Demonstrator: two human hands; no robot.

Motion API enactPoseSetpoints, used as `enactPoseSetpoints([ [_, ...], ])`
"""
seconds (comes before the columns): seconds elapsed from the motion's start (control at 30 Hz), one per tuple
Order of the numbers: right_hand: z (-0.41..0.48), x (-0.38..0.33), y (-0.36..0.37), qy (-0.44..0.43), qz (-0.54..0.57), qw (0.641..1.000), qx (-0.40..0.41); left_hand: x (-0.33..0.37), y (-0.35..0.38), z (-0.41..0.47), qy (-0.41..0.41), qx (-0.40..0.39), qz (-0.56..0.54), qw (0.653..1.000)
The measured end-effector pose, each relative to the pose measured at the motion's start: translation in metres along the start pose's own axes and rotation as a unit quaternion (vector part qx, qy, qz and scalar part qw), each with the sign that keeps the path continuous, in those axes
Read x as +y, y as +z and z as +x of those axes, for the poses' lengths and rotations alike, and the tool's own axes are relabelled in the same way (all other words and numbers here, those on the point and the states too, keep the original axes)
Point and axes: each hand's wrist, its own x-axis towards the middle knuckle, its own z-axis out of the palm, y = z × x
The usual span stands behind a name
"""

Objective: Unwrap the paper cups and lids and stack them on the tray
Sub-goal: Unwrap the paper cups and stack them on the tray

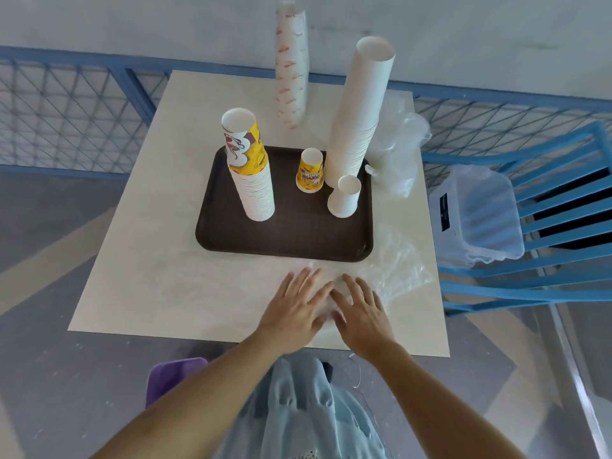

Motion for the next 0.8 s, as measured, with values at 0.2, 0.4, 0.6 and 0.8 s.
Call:
enactPoseSetpoints([
  [0.2, -0.008, 0.007, 0.003, 0.009, 0.027, 0.999, -0.027, -0.025, 0.031, -0.011, -0.119, -0.012, 0.005, 0.993],
  [0.4, -0.008, 0.007, -0.003, 0.023, 0.060, 0.997, -0.042, -0.082, 0.033, -0.046, -0.227, 0.012, -0.016, 0.974],
  [0.6, -0.002, 0.005, 0.000, 0.030, 0.081, 0.996, -0.028, -0.126, 0.017, -0.072, -0.285, -0.011, -0.022, 0.958],
  [0.8, 0.010, -0.015, -0.022, 0.062, 0.040, 0.997, -0.015, -0.137, -0.011, -0.069, -0.302, 0.004, -0.050, 0.952],
])
